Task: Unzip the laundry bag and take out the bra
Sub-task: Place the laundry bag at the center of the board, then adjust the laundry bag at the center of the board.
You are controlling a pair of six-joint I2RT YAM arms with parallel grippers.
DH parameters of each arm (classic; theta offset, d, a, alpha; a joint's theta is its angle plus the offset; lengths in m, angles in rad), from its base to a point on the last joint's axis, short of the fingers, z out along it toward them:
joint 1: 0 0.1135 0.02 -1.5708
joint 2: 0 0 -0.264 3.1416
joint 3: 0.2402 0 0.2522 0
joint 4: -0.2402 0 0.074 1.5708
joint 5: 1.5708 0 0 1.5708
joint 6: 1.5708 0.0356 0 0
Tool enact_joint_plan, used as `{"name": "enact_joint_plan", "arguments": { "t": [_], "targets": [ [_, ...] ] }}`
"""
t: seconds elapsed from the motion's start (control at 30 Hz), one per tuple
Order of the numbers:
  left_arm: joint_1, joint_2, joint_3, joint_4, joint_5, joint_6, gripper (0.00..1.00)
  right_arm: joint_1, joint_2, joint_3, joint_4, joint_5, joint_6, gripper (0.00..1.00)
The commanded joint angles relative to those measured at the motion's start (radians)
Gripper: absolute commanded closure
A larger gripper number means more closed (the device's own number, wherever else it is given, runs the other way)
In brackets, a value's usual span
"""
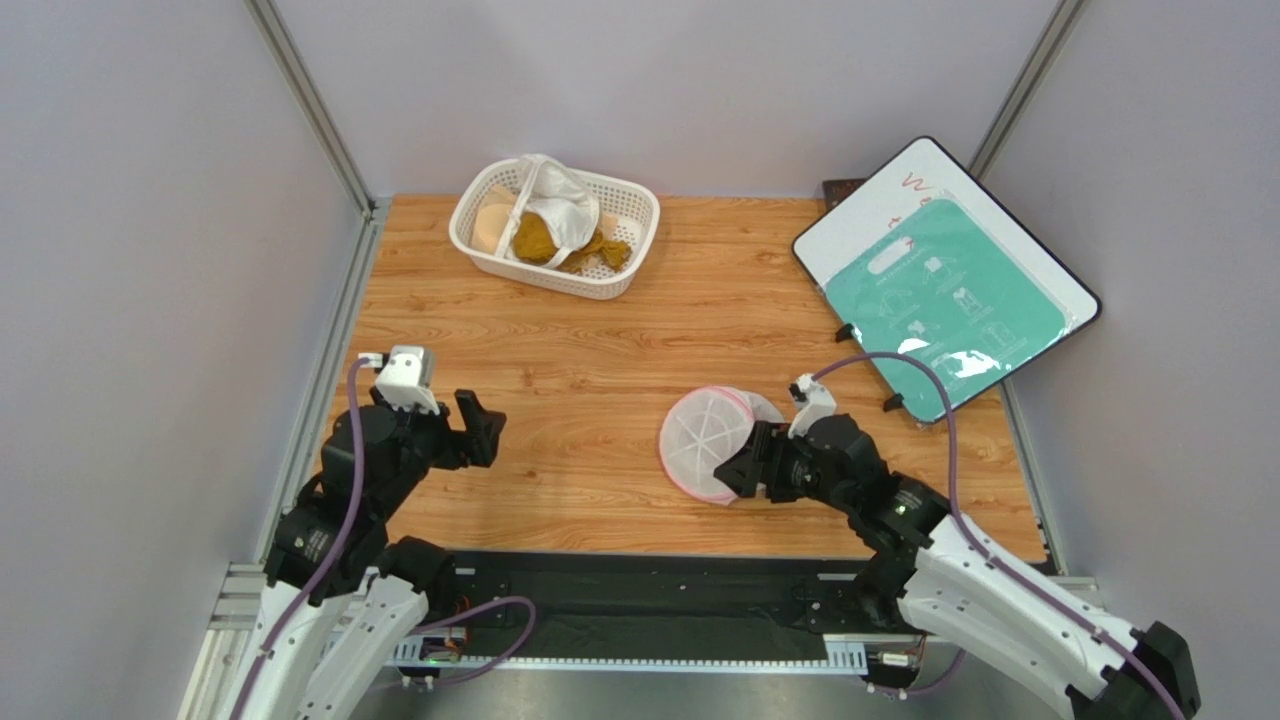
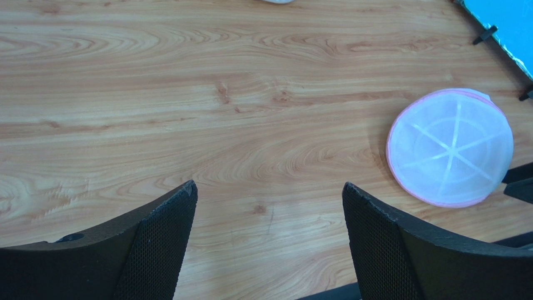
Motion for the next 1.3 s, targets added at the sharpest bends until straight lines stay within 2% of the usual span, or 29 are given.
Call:
{"name": "enact_joint_plan", "arguments": {
  "t": [0.0,0.17,0.23,0.4,0.5,0.63,0.87,0.93,1.1,1.17,1.27],
  "targets": [
    [-0.012,0.066,0.034,0.026,0.068,0.011,0.09,0.010,-0.136,0.043,-0.142,0.055,0.028,0.28],
    [-0.068,0.089,0.034,0.031,0.071,-0.037,0.09,0.010,-0.278,0.136,-0.342,0.135,-0.004,0.22],
    [-0.071,0.087,0.005,0.070,0.135,-0.072,0.09,0.009,-0.284,0.165,-0.356,0.159,-0.015,0.22],
    [-0.086,0.087,-0.075,0.180,0.212,-0.167,0.09,0.010,-0.182,0.164,-0.307,0.222,-0.029,0.18],
    [-0.100,0.104,-0.085,0.184,0.207,-0.161,0.09,0.009,-0.087,0.158,-0.192,0.222,-0.075,0.18],
    [-0.114,0.090,-0.105,0.180,0.203,-0.163,0.09,-0.007,0.065,0.179,-0.075,0.228,-0.098,0.28],
    [-0.130,0.086,-0.136,0.181,0.192,-0.178,0.09,-0.014,0.220,0.136,0.043,0.195,-0.044,0.32],
    [-0.158,0.102,-0.131,0.183,0.174,-0.176,0.06,-0.019,0.248,0.115,0.086,0.182,-0.052,0.38],
    [-0.291,0.158,-0.122,0.197,0.057,-0.172,0.06,-0.060,0.296,0.101,0.072,0.207,-0.081,0.65],
    [-0.316,0.182,-0.127,0.219,0.048,-0.186,0.05,-0.108,0.306,0.103,0.057,0.210,-0.106,0.69],
    [-0.344,0.205,-0.138,0.270,0.049,-0.198,0.05,-0.178,0.338,0.126,0.003,0.190,-0.138,0.67]
  ]
}}
